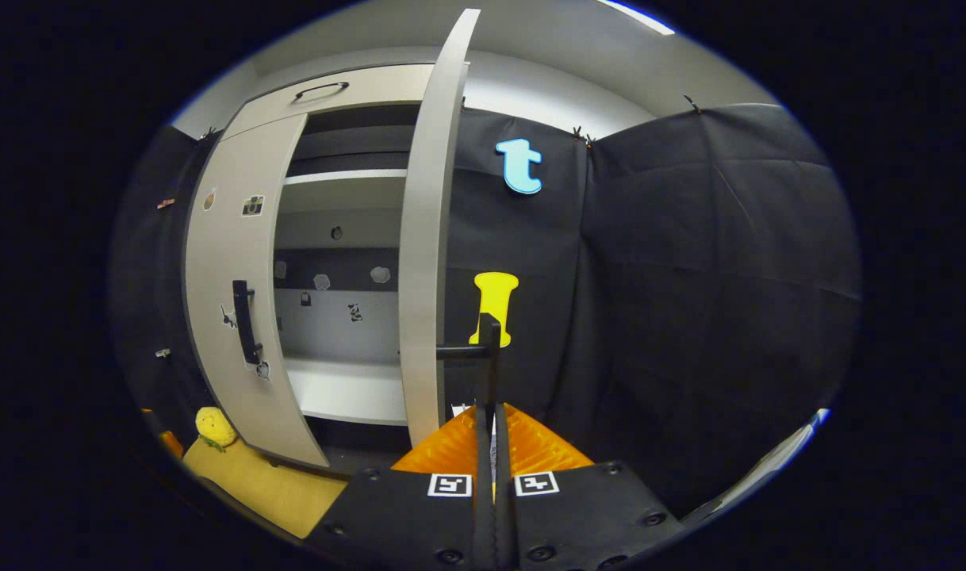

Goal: Open the right door of the double-door shoe cabinet with the right hand, and open the left door with the left hand.

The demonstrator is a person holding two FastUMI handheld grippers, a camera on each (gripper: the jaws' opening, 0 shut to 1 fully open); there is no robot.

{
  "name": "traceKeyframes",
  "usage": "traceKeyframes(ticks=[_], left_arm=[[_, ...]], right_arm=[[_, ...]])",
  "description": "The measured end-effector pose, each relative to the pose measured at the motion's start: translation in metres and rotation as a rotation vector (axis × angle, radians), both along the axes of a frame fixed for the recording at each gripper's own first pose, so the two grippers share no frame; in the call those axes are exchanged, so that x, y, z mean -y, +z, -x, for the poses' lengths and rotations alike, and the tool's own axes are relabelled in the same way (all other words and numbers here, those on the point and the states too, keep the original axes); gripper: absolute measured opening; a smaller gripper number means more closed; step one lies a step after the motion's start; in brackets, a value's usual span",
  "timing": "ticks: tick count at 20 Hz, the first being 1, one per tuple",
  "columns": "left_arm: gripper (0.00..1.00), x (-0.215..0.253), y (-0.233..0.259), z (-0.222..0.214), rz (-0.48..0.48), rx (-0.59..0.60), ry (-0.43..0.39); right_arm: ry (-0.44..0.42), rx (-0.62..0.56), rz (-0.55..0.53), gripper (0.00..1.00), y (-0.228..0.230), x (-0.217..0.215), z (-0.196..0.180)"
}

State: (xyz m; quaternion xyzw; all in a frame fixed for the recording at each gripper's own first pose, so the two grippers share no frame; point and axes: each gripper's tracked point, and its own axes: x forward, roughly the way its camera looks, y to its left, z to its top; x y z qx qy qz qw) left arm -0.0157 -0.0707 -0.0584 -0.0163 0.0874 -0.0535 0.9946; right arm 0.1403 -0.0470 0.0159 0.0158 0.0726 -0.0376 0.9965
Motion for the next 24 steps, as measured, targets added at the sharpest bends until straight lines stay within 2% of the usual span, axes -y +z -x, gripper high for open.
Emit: traceKeyframes(ticks=[1, 4, 5, 8, 16, 21, 24], left_arm=[[0.96, 0.005, 0.000, -0.001, 0.000, 0.002, -0.009], [0.96, 0.020, 0.004, -0.005, 0.001, 0.008, -0.036], [0.96, 0.021, 0.006, -0.004, 0.000, 0.015, -0.039], [0.96, 0.029, 0.010, -0.005, -0.004, 0.025, -0.045], [0.96, 0.009, 0.022, -0.027, -0.058, 0.058, 0.001], [0.94, -0.020, 0.037, -0.053, -0.089, 0.095, 0.069], [0.97, -0.030, 0.047, -0.069, -0.102, 0.111, 0.080]], right_arm=[[0.022, -0.004, -0.044, 0.08, 0.000, -0.009, 0.004], [0.021, 0.003, 0.051, 0.08, 0.006, -0.007, 0.000], [0.031, 0.006, 0.043, 0.05, 0.004, -0.006, -0.004], [0.018, 0.001, 0.070, 0.06, 0.004, -0.004, 0.002], [0.010, 0.001, 0.099, 0.05, -0.003, -0.007, 0.037], [0.076, -0.046, 0.079, 0.05, -0.023, -0.033, 0.059], [0.141, -0.057, 0.031, 0.05, -0.037, -0.060, 0.061]])
